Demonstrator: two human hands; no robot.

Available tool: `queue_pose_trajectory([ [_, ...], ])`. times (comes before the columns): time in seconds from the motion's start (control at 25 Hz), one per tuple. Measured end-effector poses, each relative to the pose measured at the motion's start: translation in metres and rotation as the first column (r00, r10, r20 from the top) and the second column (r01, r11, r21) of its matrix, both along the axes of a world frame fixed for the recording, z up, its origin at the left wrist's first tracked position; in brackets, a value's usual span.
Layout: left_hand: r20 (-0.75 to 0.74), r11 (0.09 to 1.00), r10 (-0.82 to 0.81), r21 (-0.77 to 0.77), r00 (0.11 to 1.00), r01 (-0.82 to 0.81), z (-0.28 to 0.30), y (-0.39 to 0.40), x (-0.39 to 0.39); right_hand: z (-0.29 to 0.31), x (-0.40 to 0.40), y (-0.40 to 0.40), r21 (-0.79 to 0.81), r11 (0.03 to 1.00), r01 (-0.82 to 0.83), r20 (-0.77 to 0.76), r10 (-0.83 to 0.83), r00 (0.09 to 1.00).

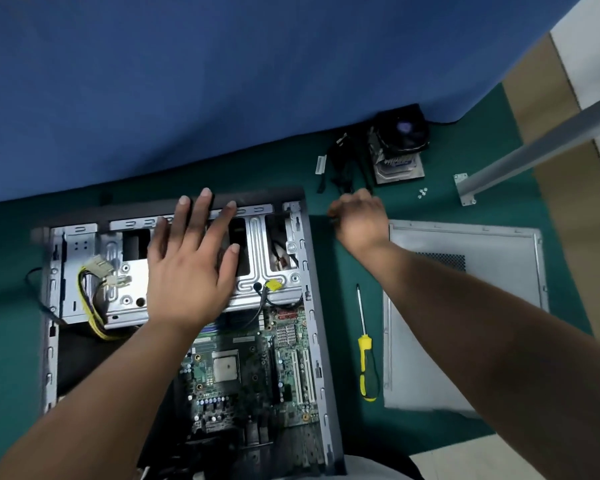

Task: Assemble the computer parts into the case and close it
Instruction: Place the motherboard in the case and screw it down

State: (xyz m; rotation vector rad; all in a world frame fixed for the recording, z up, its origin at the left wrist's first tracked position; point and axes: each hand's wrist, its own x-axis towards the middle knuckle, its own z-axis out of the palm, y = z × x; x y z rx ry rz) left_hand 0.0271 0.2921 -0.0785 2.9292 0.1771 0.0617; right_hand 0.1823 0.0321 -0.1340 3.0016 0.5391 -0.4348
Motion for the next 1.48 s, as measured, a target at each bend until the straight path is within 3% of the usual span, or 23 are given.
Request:
queue_pose_trajectory([
  [0.16, 0.002, 1.0, 0.001, -0.01, 1.0, -0.001, -0.001, 0.0, -0.001, 0.001, -0.009, 0.004, -0.031, 0.998, -0.049, 0.029, 0.05, 0.998],
  [0.28, -0.011, 1.0, -0.004, -0.021, 1.0, 0.004, 0.002, 0.0, 0.001, 0.016, -0.033, 0.0, 0.243, 0.956, 0.163, -0.1, -0.142, 0.985],
  [0.36, -0.024, 0.999, -0.005, -0.038, 1.0, 0.004, 0.004, 0.0, 0.001, 0.032, -0.058, -0.008, 0.465, 0.823, 0.326, -0.214, -0.253, 0.943],
  [0.44, -0.035, 0.997, -0.018, -0.081, 0.999, 0.016, 0.01, -0.001, -0.002, 0.054, -0.089, -0.012, 0.625, 0.626, 0.466, -0.31, -0.348, 0.885],
  [0.56, -0.038, 0.977, -0.035, -0.21, 0.999, 0.027, 0.026, 0.0, -0.006, 0.09, -0.131, -0.012, 0.703, 0.313, 0.639, -0.495, -0.43, 0.755],
  [0.64, 0.044, 0.939, -0.03, -0.34, 0.999, 0.044, 0.039, -0.01, -0.018, 0.11, -0.16, -0.009, 0.697, 0.14, 0.703, -0.613, -0.394, 0.686],
  [0.76, 0.107, 0.776, -0.035, -0.624, 0.994, 0.095, 0.057, -0.045, -0.053, 0.127, -0.192, 0.004, 0.676, 0.068, 0.734, -0.693, -0.283, 0.663],
  [0.84, -0.012, 0.558, -0.045, -0.829, 0.999, 0.015, 0.065, -0.07, -0.082, 0.133, -0.209, 0.014, 0.644, 0.006, 0.765, -0.745, -0.225, 0.628],
  [0.92, -0.123, 0.33, -0.04, -0.938, 0.992, -0.103, 0.068, -0.082, -0.1, 0.136, -0.219, 0.021, 0.614, -0.055, 0.787, -0.78, -0.194, 0.595],
  [1.04, -0.147, 0.242, -0.005, -0.96, 0.989, -0.142, 0.066, -0.083, -0.116, 0.142, -0.23, 0.021, 0.58, -0.046, 0.813, -0.805, -0.189, 0.563],
  [1.32, -0.218, 0.246, -0.009, -0.946, 0.976, -0.21, 0.064, -0.08, -0.125, 0.147, -0.238, 0.018, 0.573, 0.094, 0.814, -0.782, -0.235, 0.577],
  [1.48, -0.214, 0.239, 0.054, -0.946, 0.975, -0.221, 0.065, -0.085, -0.126, 0.147, -0.229, 0.003, 0.599, 0.162, 0.785, -0.773, -0.139, 0.619],
])
